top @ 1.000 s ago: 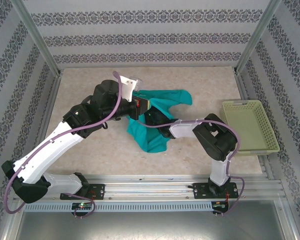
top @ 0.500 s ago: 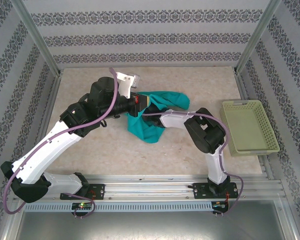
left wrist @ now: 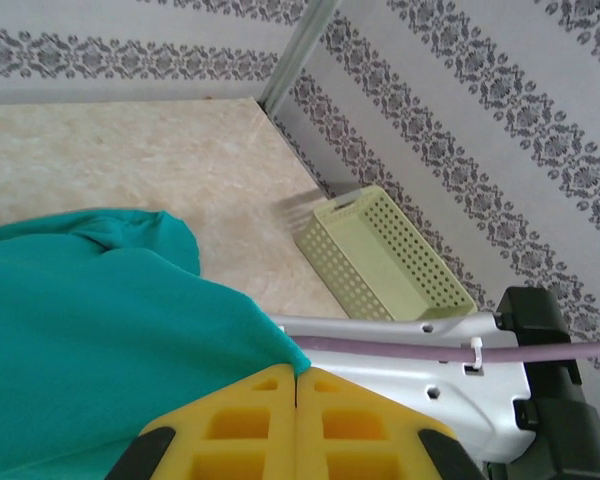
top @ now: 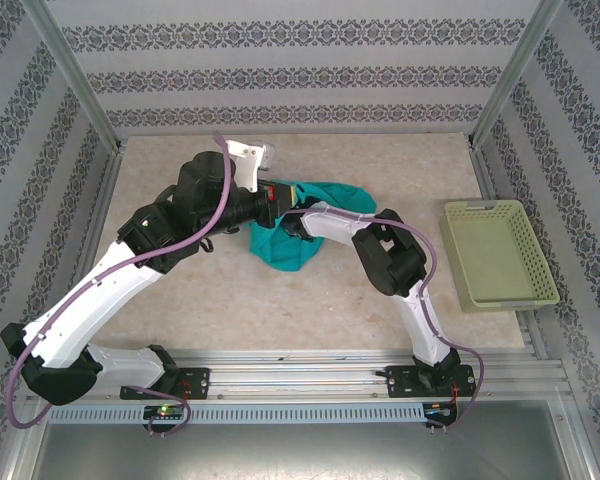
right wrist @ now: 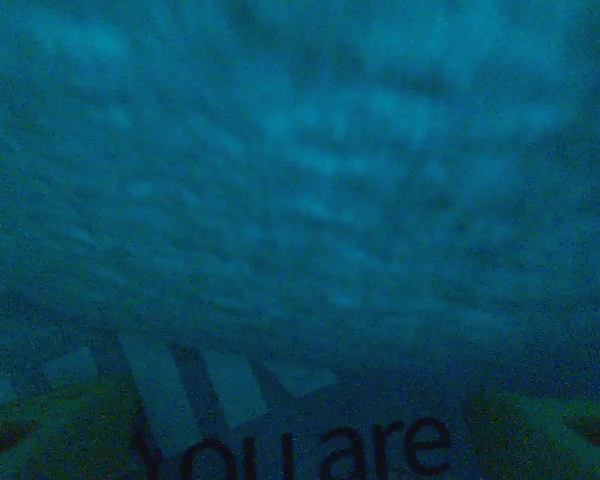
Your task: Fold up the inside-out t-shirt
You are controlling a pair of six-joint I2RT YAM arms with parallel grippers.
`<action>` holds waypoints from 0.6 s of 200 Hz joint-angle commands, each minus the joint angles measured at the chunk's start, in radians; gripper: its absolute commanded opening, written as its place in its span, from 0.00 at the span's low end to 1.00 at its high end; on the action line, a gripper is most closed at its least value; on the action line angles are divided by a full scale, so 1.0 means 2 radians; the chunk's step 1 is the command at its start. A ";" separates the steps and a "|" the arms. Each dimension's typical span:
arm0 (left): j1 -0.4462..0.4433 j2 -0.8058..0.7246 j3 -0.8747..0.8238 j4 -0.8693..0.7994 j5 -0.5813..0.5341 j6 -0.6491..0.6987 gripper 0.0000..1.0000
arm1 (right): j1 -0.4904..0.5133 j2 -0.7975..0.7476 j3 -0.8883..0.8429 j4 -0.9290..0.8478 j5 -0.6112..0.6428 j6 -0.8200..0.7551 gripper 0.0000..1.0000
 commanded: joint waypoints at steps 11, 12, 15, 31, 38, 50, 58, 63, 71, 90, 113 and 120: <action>0.008 -0.009 0.024 0.004 -0.040 -0.003 0.00 | 0.001 0.012 -0.002 -0.031 0.000 -0.014 0.63; 0.008 -0.010 0.024 0.004 -0.042 -0.003 0.00 | 0.001 0.011 -0.004 -0.029 0.000 -0.015 0.62; 0.010 -0.010 0.024 0.001 -0.047 -0.002 0.00 | 0.002 0.007 -0.011 -0.021 -0.002 -0.018 0.58; 0.021 -0.012 0.024 -0.012 -0.069 0.000 0.00 | 0.009 -0.021 -0.056 0.033 -0.010 -0.040 0.41; 0.029 -0.011 0.024 -0.017 -0.074 0.001 0.00 | 0.013 -0.036 -0.079 0.060 -0.015 -0.053 0.34; 0.041 -0.009 0.024 -0.024 -0.086 0.006 0.00 | 0.022 -0.063 -0.116 0.104 -0.022 -0.073 0.21; 0.050 -0.006 0.024 -0.030 -0.094 0.008 0.00 | 0.029 -0.081 -0.145 0.136 -0.031 -0.088 0.12; 0.057 -0.003 0.025 -0.033 -0.097 0.009 0.00 | 0.033 -0.094 -0.162 0.156 -0.043 -0.099 0.07; 0.070 0.002 0.025 -0.041 -0.102 0.008 0.00 | 0.040 -0.112 -0.188 0.184 -0.051 -0.113 0.01; 0.116 0.020 0.026 -0.059 -0.107 0.000 0.00 | 0.066 -0.158 -0.254 0.254 -0.059 -0.148 0.00; 0.182 0.051 0.017 -0.064 -0.098 -0.011 0.00 | 0.091 -0.208 -0.338 0.330 -0.080 -0.163 0.00; 0.202 0.062 0.012 -0.061 -0.087 -0.013 0.00 | 0.096 -0.223 -0.361 0.352 -0.089 -0.164 0.00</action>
